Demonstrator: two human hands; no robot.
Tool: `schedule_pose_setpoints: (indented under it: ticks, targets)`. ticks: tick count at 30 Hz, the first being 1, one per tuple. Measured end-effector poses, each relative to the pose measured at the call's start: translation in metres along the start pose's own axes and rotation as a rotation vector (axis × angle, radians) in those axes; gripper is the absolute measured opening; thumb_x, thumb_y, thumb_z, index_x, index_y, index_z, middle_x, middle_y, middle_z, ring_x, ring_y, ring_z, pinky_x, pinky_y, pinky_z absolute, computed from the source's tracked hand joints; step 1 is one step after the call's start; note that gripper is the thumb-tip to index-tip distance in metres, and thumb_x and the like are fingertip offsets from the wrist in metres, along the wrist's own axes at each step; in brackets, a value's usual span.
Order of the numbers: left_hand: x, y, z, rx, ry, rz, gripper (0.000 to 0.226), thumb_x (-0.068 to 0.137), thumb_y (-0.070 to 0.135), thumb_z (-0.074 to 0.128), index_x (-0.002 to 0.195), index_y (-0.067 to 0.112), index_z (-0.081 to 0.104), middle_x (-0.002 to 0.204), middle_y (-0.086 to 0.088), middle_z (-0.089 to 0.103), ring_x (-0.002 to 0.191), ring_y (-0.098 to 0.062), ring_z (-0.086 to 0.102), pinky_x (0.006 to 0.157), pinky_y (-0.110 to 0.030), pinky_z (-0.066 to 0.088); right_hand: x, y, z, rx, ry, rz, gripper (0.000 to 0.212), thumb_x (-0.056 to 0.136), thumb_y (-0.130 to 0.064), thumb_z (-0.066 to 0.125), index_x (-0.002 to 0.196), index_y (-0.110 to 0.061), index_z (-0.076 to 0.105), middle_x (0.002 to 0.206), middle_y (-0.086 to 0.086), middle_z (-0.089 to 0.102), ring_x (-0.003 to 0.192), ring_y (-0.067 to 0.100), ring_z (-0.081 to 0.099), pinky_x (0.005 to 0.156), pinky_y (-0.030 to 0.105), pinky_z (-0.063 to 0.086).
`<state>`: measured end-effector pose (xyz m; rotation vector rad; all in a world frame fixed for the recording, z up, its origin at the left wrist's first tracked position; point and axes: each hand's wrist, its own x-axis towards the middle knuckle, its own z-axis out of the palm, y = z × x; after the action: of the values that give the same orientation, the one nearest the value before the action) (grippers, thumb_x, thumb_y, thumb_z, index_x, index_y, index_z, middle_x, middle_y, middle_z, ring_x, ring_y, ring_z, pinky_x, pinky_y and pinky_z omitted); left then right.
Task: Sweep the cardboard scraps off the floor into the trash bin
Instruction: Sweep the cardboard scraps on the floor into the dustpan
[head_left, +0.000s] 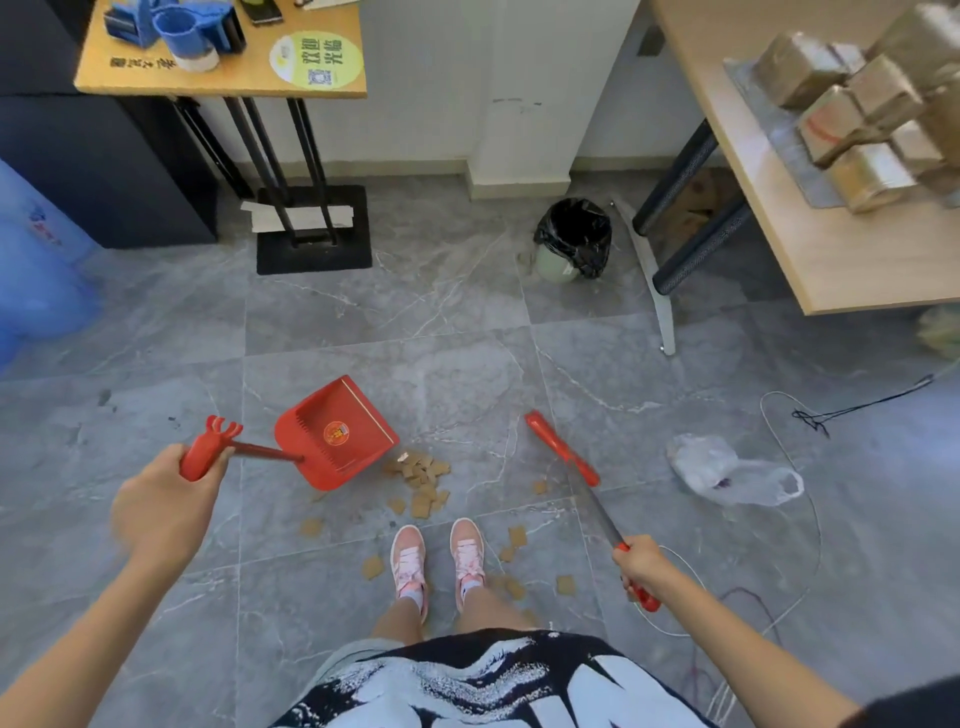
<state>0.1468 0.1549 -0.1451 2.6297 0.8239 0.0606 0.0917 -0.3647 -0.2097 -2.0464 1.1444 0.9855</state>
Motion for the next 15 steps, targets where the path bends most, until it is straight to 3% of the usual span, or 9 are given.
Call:
schedule_pose_setpoints:
  ticks: [4, 7, 15]
  targets:
    - [-0.011, 0.015, 0.007, 0.026, 0.004, -0.023, 0.044, 0.086, 0.048, 0.065, 0.063, 0.014, 0.048, 0.05, -0.011, 0.049, 0.052, -0.034, 0.049, 0.05, -0.033, 0.035, 0.02, 0.007, -0.005, 0.076, -0.04, 0.146, 0.03, 0.094, -0.005, 0.044, 0.064, -0.004, 0.044, 0.043, 0.01, 0.042, 0.024, 0.014, 0.035, 0.034, 0.013, 0.034]
    - [-0.019, 0.022, 0.015, 0.036, 0.005, -0.023, 0.044, 0.086, 0.046, 0.066, 0.062, 0.014, 0.046, 0.051, -0.012, 0.05, 0.051, -0.034, 0.049, 0.049, -0.033, 0.034, 0.031, 0.011, 0.001, 0.136, -0.116, 0.219, 0.034, 0.095, -0.004, 0.039, 0.061, -0.006, 0.038, 0.026, 0.004, 0.035, 0.016, 0.01, 0.029, 0.033, 0.01, 0.034]
    - [-0.043, 0.03, 0.025, 0.065, 0.02, -0.082, 0.045, 0.085, 0.045, 0.067, 0.064, 0.009, 0.05, 0.055, -0.017, 0.055, 0.054, -0.036, 0.051, 0.051, -0.035, 0.034, 0.023, 0.007, 0.013, 0.161, -0.191, 0.25, 0.035, 0.097, -0.009, 0.04, 0.063, -0.005, 0.043, 0.025, 0.002, 0.032, 0.015, 0.008, 0.025, 0.03, 0.008, 0.029]
